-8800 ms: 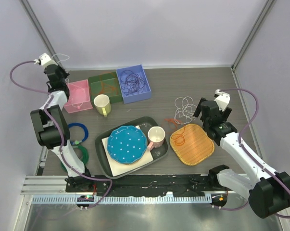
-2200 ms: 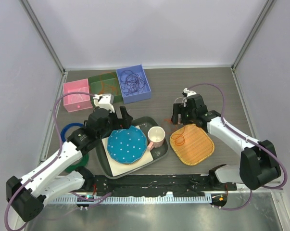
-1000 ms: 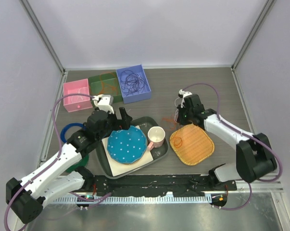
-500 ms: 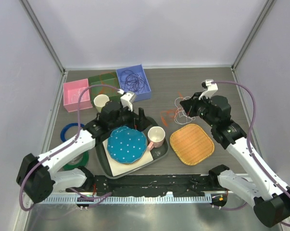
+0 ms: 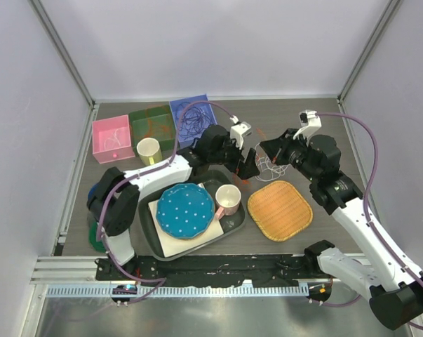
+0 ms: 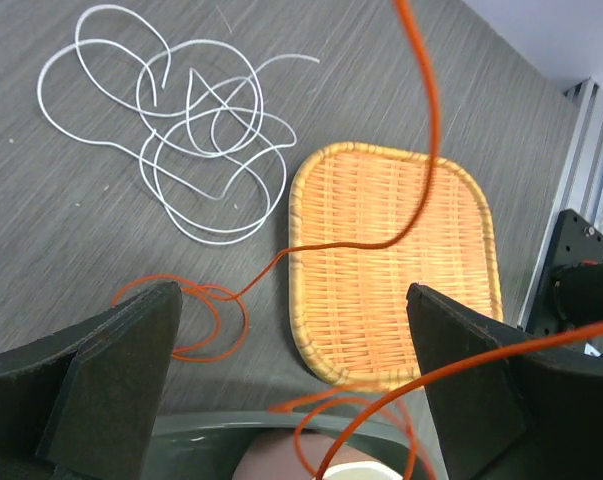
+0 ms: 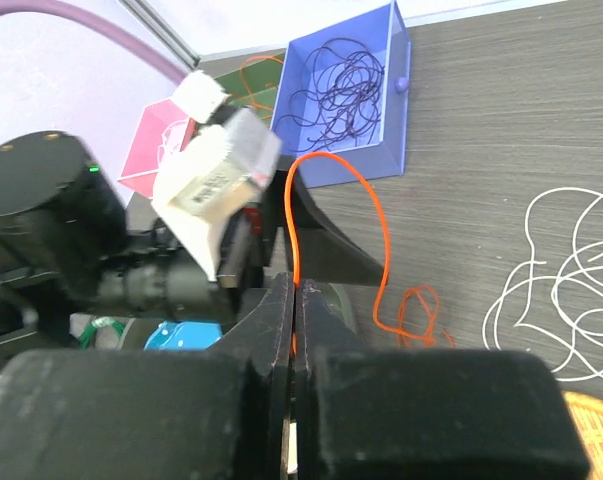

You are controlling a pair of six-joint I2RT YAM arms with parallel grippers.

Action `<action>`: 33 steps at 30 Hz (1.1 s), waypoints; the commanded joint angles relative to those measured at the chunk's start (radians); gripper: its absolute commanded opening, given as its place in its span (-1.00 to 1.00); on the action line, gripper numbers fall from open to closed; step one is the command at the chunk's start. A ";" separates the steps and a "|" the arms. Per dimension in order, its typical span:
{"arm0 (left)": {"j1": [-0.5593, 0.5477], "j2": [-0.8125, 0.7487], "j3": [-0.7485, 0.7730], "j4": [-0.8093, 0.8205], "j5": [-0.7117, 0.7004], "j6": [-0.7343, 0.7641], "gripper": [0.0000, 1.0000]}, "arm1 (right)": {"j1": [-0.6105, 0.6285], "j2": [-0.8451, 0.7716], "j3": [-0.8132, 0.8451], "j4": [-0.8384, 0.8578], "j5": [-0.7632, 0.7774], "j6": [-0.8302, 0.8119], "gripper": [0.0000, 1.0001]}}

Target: Untangle the cables

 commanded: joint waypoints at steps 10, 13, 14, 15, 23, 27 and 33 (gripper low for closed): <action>-0.002 0.084 0.118 0.110 0.075 0.035 0.51 | 0.005 0.005 0.064 0.030 -0.097 0.055 -0.98; -0.002 0.093 0.111 0.160 0.071 -0.005 0.15 | 0.006 -0.006 0.052 0.036 -0.099 0.066 -0.98; -0.002 0.092 0.107 0.176 0.069 -0.014 0.09 | 0.006 -0.016 0.046 0.041 -0.102 0.071 -0.99; -0.002 0.090 0.106 0.188 0.071 -0.032 -0.09 | 0.006 -0.023 0.032 0.045 -0.101 0.075 -0.99; 0.000 -0.005 0.034 0.190 -0.073 -0.039 -1.00 | 0.006 -0.069 0.003 -0.056 -0.024 0.080 -0.49; 0.008 -0.103 -0.012 0.135 -0.289 -0.017 -1.00 | 0.006 -0.121 -0.037 -0.137 0.113 0.083 0.37; 0.046 -0.169 0.061 0.018 -0.410 0.010 -1.00 | 0.006 -0.239 -0.104 -0.197 0.378 0.120 0.88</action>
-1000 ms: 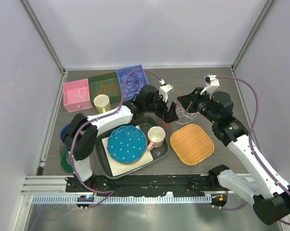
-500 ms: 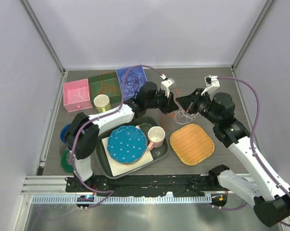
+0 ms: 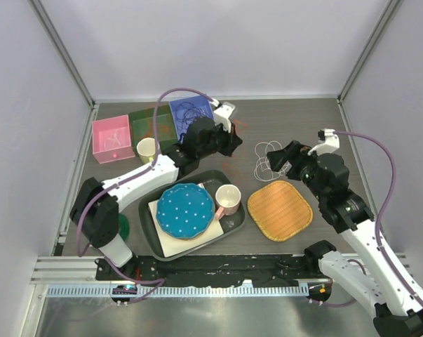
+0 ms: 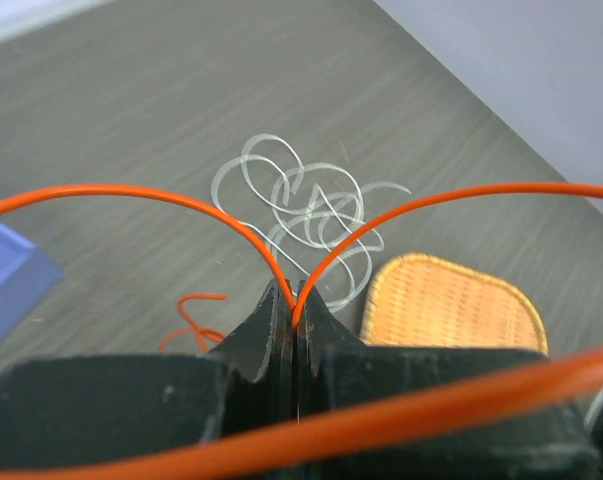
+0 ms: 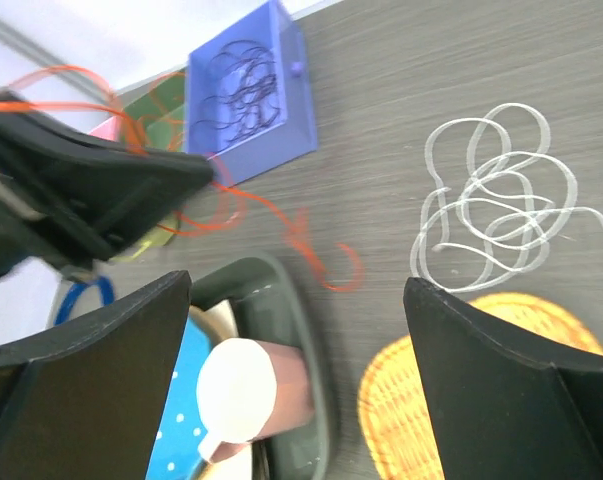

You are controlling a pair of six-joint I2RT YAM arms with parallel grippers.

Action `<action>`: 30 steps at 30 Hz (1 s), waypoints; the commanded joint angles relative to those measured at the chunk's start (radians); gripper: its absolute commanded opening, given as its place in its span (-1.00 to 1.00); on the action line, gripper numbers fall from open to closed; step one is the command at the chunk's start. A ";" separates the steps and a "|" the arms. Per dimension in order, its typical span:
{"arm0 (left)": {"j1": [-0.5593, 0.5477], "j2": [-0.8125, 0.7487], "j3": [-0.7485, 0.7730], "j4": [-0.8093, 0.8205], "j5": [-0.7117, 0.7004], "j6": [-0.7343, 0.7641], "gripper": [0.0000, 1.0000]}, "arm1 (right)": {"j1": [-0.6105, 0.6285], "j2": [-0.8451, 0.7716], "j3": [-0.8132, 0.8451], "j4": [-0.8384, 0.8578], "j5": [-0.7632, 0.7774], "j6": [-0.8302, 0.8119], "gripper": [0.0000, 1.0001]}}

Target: Untangle the cables

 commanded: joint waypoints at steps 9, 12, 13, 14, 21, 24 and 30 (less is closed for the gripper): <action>0.169 -0.106 0.321 -0.199 -0.320 0.044 -1.00 | 0.004 -0.214 -0.231 -0.094 0.388 0.049 0.90; 0.226 -0.111 0.376 -0.180 -0.395 0.074 -1.00 | 0.004 -0.214 -0.268 -0.093 0.384 0.042 0.89; 0.243 -0.106 0.405 -0.179 -0.409 0.082 -1.00 | 0.004 -0.214 -0.274 -0.093 0.385 0.039 0.90; 0.256 -0.103 0.421 -0.176 -0.427 0.086 -1.00 | 0.004 -0.213 -0.277 -0.093 0.387 0.041 0.90; 0.416 -0.013 0.589 -0.234 -0.437 0.093 -1.00 | 0.004 -0.182 -0.283 -0.064 0.339 0.024 0.89; 0.468 0.049 0.637 -0.252 -0.417 0.088 -1.00 | 0.003 -0.162 -0.285 -0.048 0.333 0.016 0.90; 0.536 0.187 0.701 -0.317 -0.412 0.088 -1.00 | 0.004 -0.101 -0.283 -0.035 0.330 0.004 0.89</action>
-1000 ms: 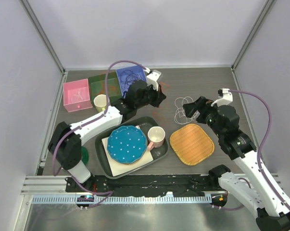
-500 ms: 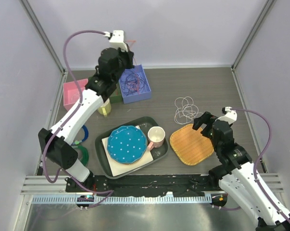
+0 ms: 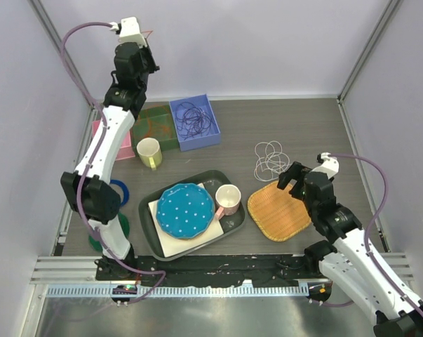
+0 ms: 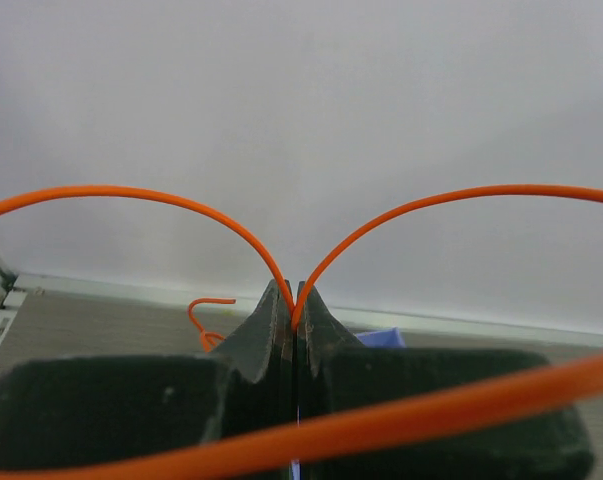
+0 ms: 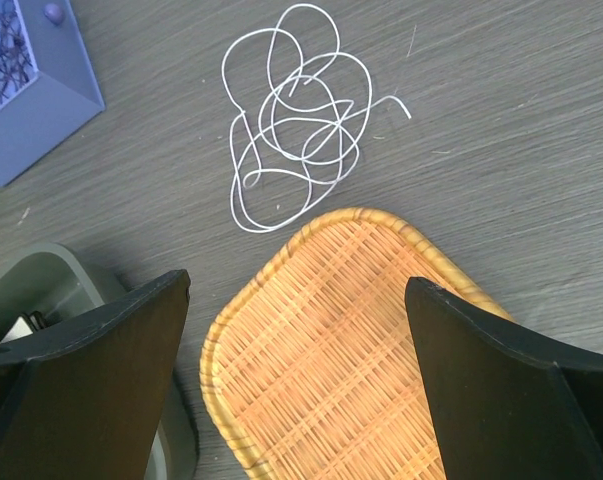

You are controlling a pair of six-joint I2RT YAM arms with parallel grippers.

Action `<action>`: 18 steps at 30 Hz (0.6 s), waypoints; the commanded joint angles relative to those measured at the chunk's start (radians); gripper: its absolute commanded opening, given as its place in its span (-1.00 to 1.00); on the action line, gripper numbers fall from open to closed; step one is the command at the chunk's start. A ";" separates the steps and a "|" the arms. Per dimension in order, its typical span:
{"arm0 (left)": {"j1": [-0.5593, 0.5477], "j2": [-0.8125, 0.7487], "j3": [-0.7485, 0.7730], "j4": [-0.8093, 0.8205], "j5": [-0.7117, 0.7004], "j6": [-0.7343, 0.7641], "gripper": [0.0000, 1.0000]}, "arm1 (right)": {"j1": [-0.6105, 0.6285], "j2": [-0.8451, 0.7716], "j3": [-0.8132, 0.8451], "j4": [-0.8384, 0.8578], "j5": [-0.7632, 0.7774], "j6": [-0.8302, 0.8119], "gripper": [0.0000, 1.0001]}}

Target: Untangle the cables

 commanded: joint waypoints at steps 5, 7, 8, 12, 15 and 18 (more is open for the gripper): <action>0.080 0.161 0.032 -0.092 0.019 0.003 -1.00 | 0.002 0.063 0.010 0.059 0.014 -0.027 0.89; 0.086 0.187 0.030 -0.094 0.028 -0.012 -1.00 | 0.004 0.074 0.011 0.062 0.015 -0.029 0.89; 0.092 0.193 0.027 -0.094 0.038 -0.018 -1.00 | 0.004 0.078 0.011 0.062 0.014 -0.029 0.89; 0.094 0.216 -0.023 -0.069 0.043 -0.041 -1.00 | 0.004 0.074 0.008 0.059 0.018 -0.030 0.89; 0.104 0.238 -0.057 -0.061 0.052 -0.078 -1.00 | 0.005 0.067 0.008 0.057 0.021 -0.032 0.89; 0.107 0.293 -0.013 -0.155 0.055 -0.092 -1.00 | 0.003 0.058 0.001 0.057 0.038 -0.026 0.89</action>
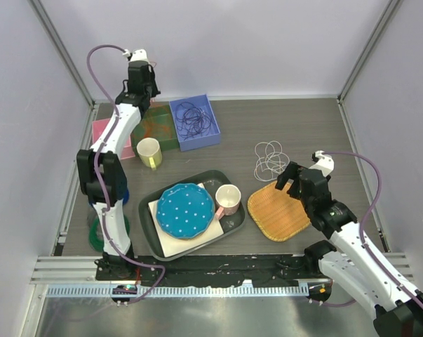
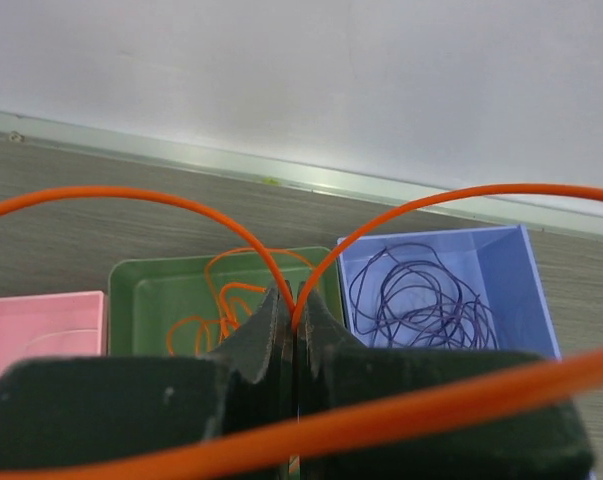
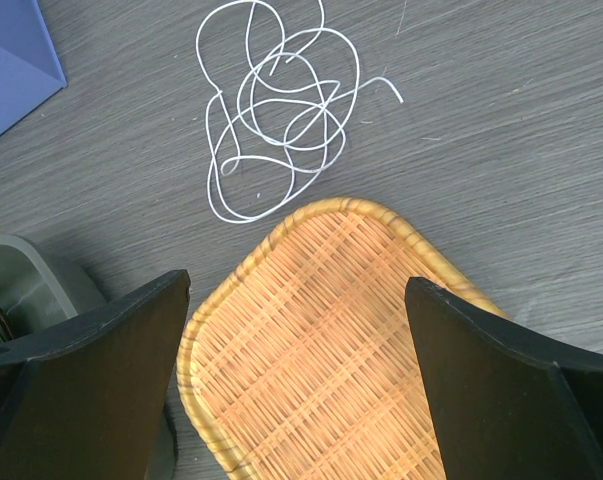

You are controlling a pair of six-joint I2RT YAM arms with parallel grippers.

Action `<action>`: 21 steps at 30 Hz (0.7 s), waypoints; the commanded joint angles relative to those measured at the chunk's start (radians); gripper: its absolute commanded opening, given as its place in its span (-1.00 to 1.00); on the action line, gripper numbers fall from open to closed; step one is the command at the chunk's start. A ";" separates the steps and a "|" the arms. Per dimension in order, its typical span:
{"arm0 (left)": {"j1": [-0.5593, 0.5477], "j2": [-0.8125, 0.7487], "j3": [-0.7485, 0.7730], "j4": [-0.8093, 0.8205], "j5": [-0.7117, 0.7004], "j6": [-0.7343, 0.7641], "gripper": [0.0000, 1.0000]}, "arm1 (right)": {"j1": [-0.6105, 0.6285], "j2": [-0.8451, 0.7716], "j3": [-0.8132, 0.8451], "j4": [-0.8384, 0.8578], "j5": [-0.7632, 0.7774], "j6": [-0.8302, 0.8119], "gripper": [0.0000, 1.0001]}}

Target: Untangle the cables

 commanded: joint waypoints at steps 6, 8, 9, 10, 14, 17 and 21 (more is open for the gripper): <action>0.016 0.167 0.128 -0.261 -0.023 -0.113 -1.00 | 0.003 -0.025 -0.005 0.039 0.062 0.003 0.89; 0.019 0.191 0.119 -0.295 -0.015 -0.134 -1.00 | 0.003 -0.025 -0.005 0.041 0.055 0.003 0.89; 0.017 0.201 0.113 -0.287 -0.010 -0.128 -1.00 | 0.003 -0.025 -0.007 0.039 0.061 0.009 0.89; 0.017 0.211 0.122 -0.292 -0.021 -0.130 -0.99 | 0.003 -0.025 -0.010 0.039 0.067 0.012 0.89; 0.033 0.259 0.225 -0.402 -0.027 -0.166 -0.63 | 0.003 -0.025 -0.010 0.033 0.069 0.014 0.89; 0.034 0.247 0.202 -0.388 -0.007 -0.165 -0.14 | 0.003 -0.030 -0.012 0.033 0.064 0.017 0.89; 0.034 0.202 0.148 -0.361 0.023 -0.159 0.18 | 0.001 -0.039 -0.013 0.033 0.061 0.018 0.89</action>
